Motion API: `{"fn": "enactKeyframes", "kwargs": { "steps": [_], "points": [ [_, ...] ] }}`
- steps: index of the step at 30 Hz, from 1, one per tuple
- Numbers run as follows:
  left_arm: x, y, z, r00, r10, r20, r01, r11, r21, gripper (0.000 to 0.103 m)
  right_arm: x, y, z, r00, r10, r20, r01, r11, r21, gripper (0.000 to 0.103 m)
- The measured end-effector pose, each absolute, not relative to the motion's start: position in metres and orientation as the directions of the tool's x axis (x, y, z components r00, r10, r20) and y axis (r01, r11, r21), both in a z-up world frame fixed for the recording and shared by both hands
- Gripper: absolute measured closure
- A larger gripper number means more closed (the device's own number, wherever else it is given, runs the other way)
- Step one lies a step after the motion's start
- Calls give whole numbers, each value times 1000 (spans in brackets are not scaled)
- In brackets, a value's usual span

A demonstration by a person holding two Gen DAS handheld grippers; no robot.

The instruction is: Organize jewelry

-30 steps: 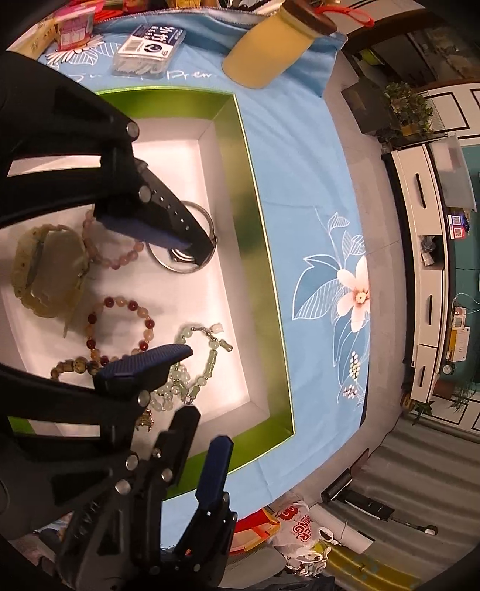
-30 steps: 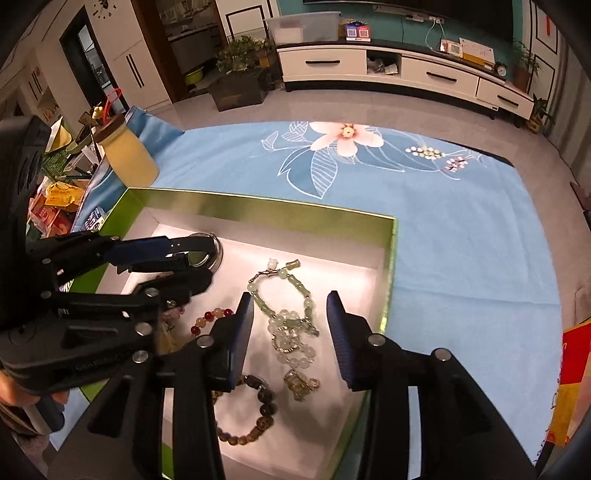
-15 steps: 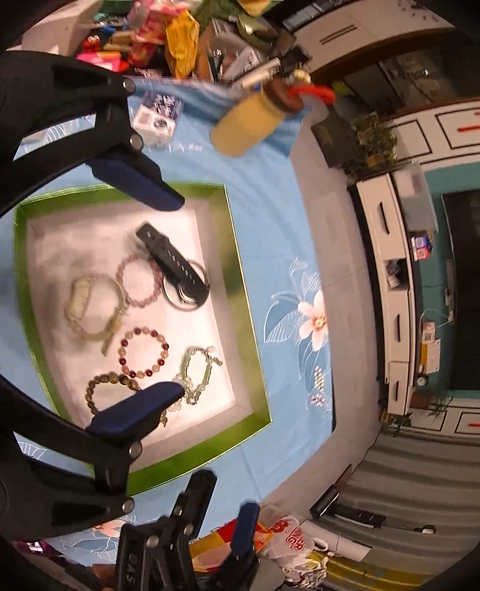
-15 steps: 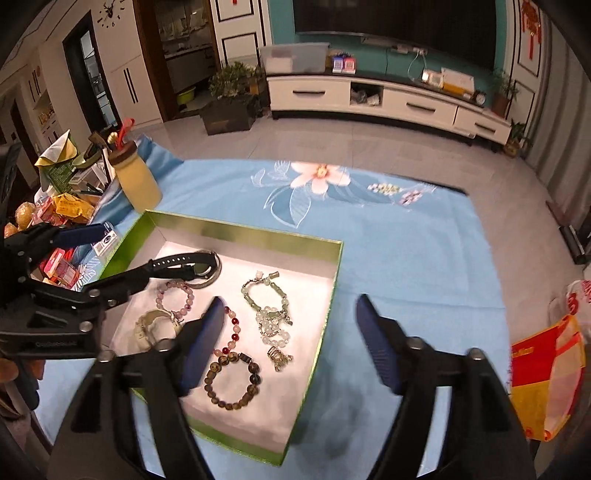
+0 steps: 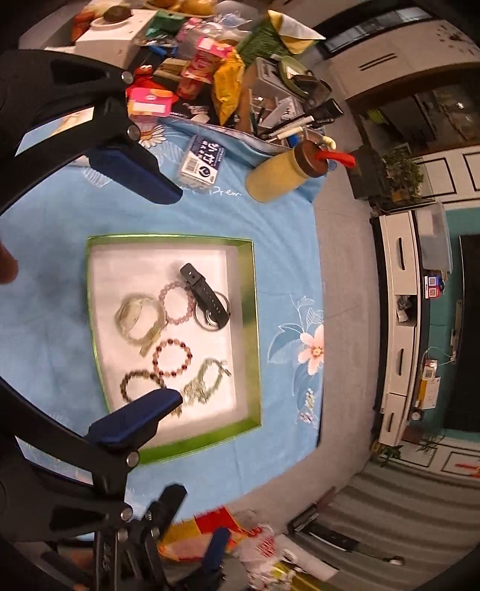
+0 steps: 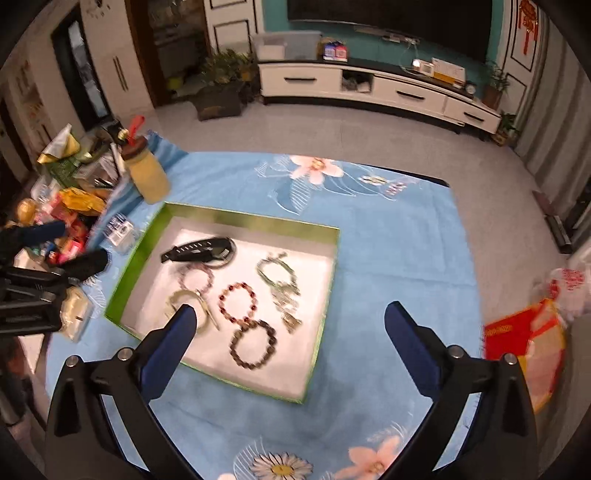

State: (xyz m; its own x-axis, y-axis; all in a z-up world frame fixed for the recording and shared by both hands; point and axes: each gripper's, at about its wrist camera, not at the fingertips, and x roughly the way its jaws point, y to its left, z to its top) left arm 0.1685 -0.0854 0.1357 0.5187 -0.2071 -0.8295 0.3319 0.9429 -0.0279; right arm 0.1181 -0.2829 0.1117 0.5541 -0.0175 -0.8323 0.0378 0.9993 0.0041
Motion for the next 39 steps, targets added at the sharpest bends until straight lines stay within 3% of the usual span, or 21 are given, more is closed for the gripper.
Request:
{"fn": "enactKeyframes", "kwargs": {
  "steps": [6,14,39],
  "points": [
    [158,-86,161,548,-109,-829,292,954,68,2,111,-273,135,538,-30,-842,26,999,-19,1],
    [150,-82,177,547,-126,-828,287,957,44,2,108,-270,163,566,-39,-824,37,999,-22,1],
    [160,-85,162,522,-121,-844,265,964,25,2,115,-269,148,545,-27,-838,38,999,-7,1]
  ]
}}
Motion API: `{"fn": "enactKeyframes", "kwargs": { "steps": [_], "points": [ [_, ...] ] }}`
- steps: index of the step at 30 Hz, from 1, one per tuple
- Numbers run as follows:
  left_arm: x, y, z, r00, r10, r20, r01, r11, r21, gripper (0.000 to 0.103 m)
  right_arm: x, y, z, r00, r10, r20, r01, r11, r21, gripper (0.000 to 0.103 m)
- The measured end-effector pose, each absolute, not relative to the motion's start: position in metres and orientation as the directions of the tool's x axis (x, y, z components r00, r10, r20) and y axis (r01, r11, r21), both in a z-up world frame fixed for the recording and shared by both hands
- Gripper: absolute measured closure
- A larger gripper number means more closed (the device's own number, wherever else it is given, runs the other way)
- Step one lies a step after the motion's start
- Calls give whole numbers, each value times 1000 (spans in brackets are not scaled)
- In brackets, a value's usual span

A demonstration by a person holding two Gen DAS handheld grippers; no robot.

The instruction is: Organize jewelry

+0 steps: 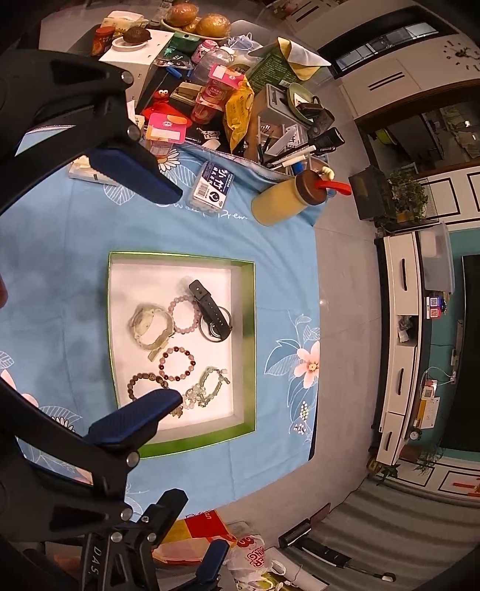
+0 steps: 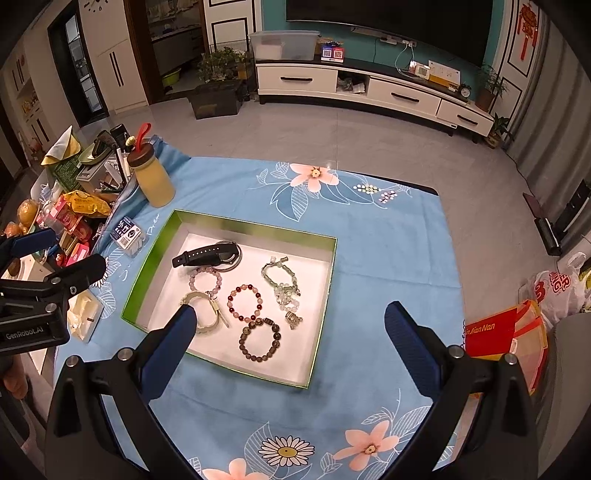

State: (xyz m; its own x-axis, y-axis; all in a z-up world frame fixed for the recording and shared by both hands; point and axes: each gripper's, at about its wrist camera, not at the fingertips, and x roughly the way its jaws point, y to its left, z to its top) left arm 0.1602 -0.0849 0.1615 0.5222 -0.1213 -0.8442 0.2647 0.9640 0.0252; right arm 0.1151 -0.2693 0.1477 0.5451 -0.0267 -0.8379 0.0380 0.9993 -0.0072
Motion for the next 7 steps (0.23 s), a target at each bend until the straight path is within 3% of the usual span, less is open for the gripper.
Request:
{"fn": "enactKeyframes", "kwargs": {
  "steps": [7],
  "points": [
    [161,-82,155,514,-102,-852,247,969,33,2,116,-270,146,544,-28,-839,39,999,-8,1]
  ]
}}
